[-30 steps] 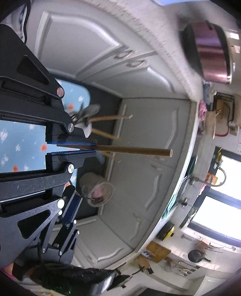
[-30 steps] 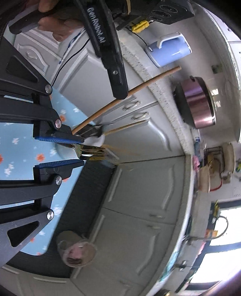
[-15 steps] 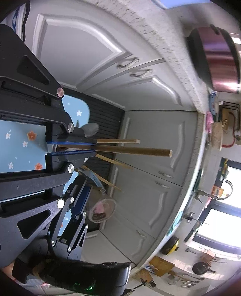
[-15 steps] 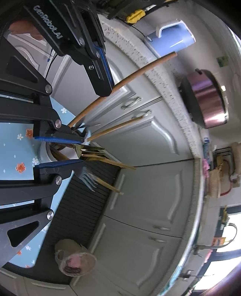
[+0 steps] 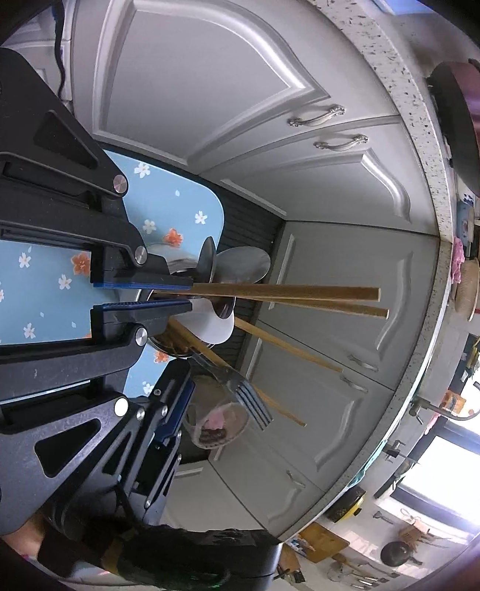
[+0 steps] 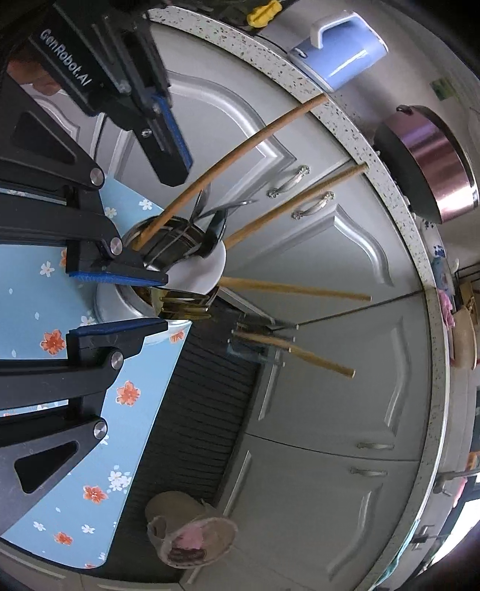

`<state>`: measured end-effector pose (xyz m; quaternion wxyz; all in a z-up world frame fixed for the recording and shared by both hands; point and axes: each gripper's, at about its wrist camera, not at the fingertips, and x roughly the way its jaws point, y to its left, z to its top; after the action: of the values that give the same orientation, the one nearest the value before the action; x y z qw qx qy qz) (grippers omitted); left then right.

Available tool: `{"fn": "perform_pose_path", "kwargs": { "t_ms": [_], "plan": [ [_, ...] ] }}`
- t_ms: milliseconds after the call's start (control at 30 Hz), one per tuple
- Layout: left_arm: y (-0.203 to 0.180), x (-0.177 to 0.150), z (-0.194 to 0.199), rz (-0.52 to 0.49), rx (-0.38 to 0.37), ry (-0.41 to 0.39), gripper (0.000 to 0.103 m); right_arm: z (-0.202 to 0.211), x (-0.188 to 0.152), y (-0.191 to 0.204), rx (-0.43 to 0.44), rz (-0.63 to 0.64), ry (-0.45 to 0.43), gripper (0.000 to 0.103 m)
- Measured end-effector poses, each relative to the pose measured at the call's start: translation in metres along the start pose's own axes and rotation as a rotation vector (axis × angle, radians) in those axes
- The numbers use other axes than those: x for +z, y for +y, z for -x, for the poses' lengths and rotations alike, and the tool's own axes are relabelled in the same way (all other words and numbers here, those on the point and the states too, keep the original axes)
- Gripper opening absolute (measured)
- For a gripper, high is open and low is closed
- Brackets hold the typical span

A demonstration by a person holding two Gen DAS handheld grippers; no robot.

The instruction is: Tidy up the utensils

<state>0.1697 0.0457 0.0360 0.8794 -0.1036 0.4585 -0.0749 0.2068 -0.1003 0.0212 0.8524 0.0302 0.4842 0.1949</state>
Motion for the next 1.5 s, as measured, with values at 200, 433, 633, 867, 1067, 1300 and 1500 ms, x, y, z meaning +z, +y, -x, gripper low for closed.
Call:
{"fn": "perform_pose_path", "kwargs": {
  "t_ms": [200,433,633,867,1067,1300,1500],
  "plan": [
    [-0.002,-0.007,0.004,0.002,-0.004,-0.003,0.025,0.015,-0.011,-0.006,0.018,-0.028,-0.023,0.031],
    [0.001,-0.018,0.013,0.013,0.019,-0.038,0.051,0.033,-0.028,-0.009,-0.007,-0.048,-0.055,0.032],
    [0.004,-0.027,0.025,0.022,0.083,-0.086,0.052,0.055,-0.044,0.004,-0.120,-0.039,-0.144,0.045],
    [0.008,-0.036,0.043,0.035,0.120,-0.154,0.052,0.074,-0.055,0.019,-0.178,-0.042,-0.215,0.048],
    [0.007,-0.043,0.053,0.013,0.157,-0.190,0.052,0.082,-0.065,0.029,-0.218,-0.027,-0.256,0.057],
    [0.008,-0.048,0.054,0.000,0.174,-0.189,0.052,0.086,-0.072,0.032,-0.225,-0.026,-0.259,0.057],
    [0.004,-0.053,0.055,-0.013,0.188,-0.188,0.052,0.088,-0.077,0.032,-0.235,-0.028,-0.254,0.058]
  ]
}}
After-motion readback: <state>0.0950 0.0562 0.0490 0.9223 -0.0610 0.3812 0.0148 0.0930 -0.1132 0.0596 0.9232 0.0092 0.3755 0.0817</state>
